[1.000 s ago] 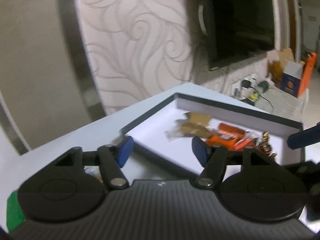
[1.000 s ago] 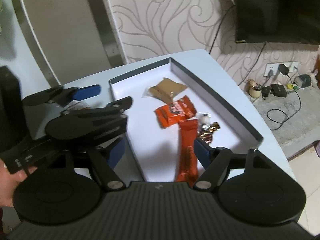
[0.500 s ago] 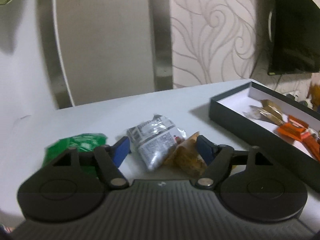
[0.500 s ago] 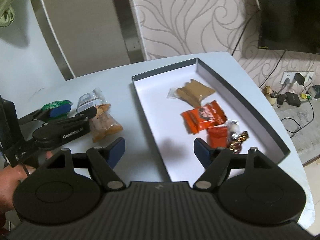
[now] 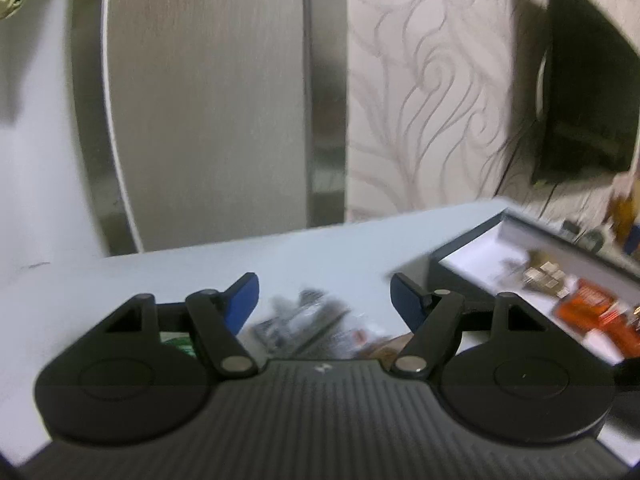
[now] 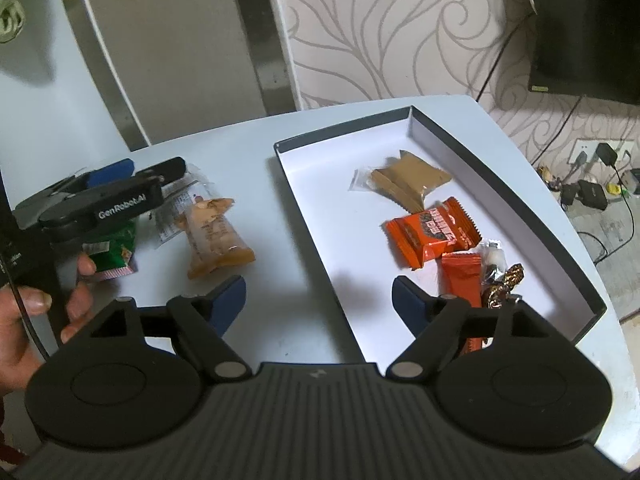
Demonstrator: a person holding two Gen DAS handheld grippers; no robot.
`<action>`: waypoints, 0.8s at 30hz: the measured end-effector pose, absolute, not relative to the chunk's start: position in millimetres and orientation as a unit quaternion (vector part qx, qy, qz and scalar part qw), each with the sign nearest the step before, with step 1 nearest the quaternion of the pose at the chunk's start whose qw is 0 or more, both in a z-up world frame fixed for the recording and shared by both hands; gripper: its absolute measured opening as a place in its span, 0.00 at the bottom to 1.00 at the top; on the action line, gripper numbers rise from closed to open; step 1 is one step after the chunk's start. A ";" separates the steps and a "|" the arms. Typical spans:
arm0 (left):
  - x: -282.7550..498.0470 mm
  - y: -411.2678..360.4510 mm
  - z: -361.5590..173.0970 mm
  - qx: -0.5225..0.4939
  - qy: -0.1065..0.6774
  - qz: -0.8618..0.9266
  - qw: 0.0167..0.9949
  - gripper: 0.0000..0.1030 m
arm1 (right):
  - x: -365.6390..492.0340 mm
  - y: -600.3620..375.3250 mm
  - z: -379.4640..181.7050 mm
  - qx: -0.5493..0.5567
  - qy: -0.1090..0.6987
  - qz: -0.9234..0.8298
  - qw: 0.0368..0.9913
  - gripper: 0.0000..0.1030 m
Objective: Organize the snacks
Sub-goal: 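Withdraw both grippers from the box back over the snack pile, then grasp the clear printed nut packet with left gripper while right grasps the clear peanut-cookie packet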
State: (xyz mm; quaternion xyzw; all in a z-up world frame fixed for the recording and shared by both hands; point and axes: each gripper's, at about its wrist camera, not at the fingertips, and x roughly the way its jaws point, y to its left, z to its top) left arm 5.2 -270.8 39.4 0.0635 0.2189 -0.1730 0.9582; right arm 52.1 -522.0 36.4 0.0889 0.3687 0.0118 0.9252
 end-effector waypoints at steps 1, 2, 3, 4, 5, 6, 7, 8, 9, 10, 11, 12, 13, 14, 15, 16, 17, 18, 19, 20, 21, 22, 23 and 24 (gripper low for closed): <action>10.0 -269.9 36.9 0.069 0.226 -0.168 0.957 0.72 | 52.6 -521.9 36.2 0.090 0.370 0.010 0.925 0.81; 15.9 -270.3 34.4 0.079 0.235 -0.162 0.955 0.72 | 52.8 -521.5 36.3 0.091 0.371 0.009 0.924 0.81; 23.1 -272.0 31.3 0.093 0.249 -0.160 0.951 0.72 | 53.3 -520.9 36.4 0.091 0.373 0.009 0.923 0.81; 29.6 -273.6 28.6 0.107 0.258 -0.159 0.947 0.72 | 53.4 -520.3 36.2 0.090 0.374 0.008 0.923 0.82; 36.1 -275.2 26.2 0.119 0.262 -0.155 0.945 0.72 | 53.7 -519.6 35.5 0.091 0.376 0.008 0.922 0.82; 41.0 -275.2 24.7 0.126 0.263 -0.157 0.944 0.72 | 52.9 -518.7 34.5 0.091 0.379 0.007 0.921 0.82; 47.1 -276.1 23.1 0.133 0.268 -0.163 0.940 0.72 | 51.9 -517.6 32.9 0.091 0.382 0.007 0.920 0.82; 53.5 -277.4 21.5 0.138 0.277 -0.168 0.936 0.74 | 50.4 -516.2 30.8 0.092 0.386 0.007 0.918 0.82; 60.0 -279.6 19.5 0.141 0.289 -0.178 0.930 0.74 | 48.6 -514.7 28.1 0.092 0.391 0.007 0.916 0.82; 64.1 -281.5 18.3 0.141 0.300 -0.189 0.924 0.74 | 46.6 -513.1 25.4 0.092 0.395 0.008 0.914 0.82; 68.3 -282.7 16.7 0.132 0.315 -0.202 0.918 0.74 | 44.2 -511.6 22.4 0.092 0.400 0.009 0.912 0.82; 69.0 -283.6 16.4 0.125 0.321 -0.204 0.916 0.73 | 41.8 -510.5 20.4 0.092 0.403 0.010 0.910 0.82; 66.5 -285.1 15.8 0.124 0.319 -0.206 0.917 0.73 | 39.4 -509.8 19.0 0.092 0.405 0.010 0.910 0.82; 62.1 -286.9 15.0 0.125 0.316 -0.207 0.917 0.70 | 37.0 -509.7 17.9 0.092 0.405 0.010 0.909 0.82; 56.4 -287.4 14.1 0.123 0.311 -0.208 0.919 0.68 | 35.0 -510.2 17.4 0.093 0.405 0.009 0.910 0.82; 50.1 -286.5 13.3 0.117 0.309 -0.210 0.920 0.67 | 33.0 -511.3 17.6 0.095 0.403 0.008 0.910 0.82; 44.6 -285.6 12.6 0.109 0.310 -0.213 0.920 0.67 | 31.1 -511.5 19.0 0.096 0.401 0.007 0.911 0.82; 35.7 -284.0 12.0 0.101 0.311 -0.215 0.920 0.66 | 30.1 -512.8 19.8 0.096 0.399 0.007 0.912 0.82; 26.6 -283.0 11.8 0.098 0.310 -0.216 0.921 0.66 | 29.7 -514.0 20.6 0.096 0.397 0.007 0.913 0.82; 17.4 -282.5 11.6 0.096 0.309 -0.217 0.921 0.66 | 29.9 -515.0 21.2 0.096 0.395 0.008 0.914 0.82; 8.6 -282.4 11.5 0.093 0.309 -0.216 0.922 0.66 | 31.0 -515.4 21.4 0.096 0.394 0.010 0.914 0.82; -1.2 -281.5 11.6 0.089 0.310 -0.215 0.922 0.66 | 32.7 -515.0 21.4 0.095 0.394 0.014 0.914 0.82; -7.1 -280.6 12.0 0.086 0.310 -0.213 0.923 0.66 | 34.7 -514.3 21.8 0.092 0.393 0.019 0.915 0.82; -12.6 -279.5 13.0 0.082 0.309 -0.208 0.924 0.67 | 37.0 -512.3 22.0 0.088 0.391 0.026 0.916 0.82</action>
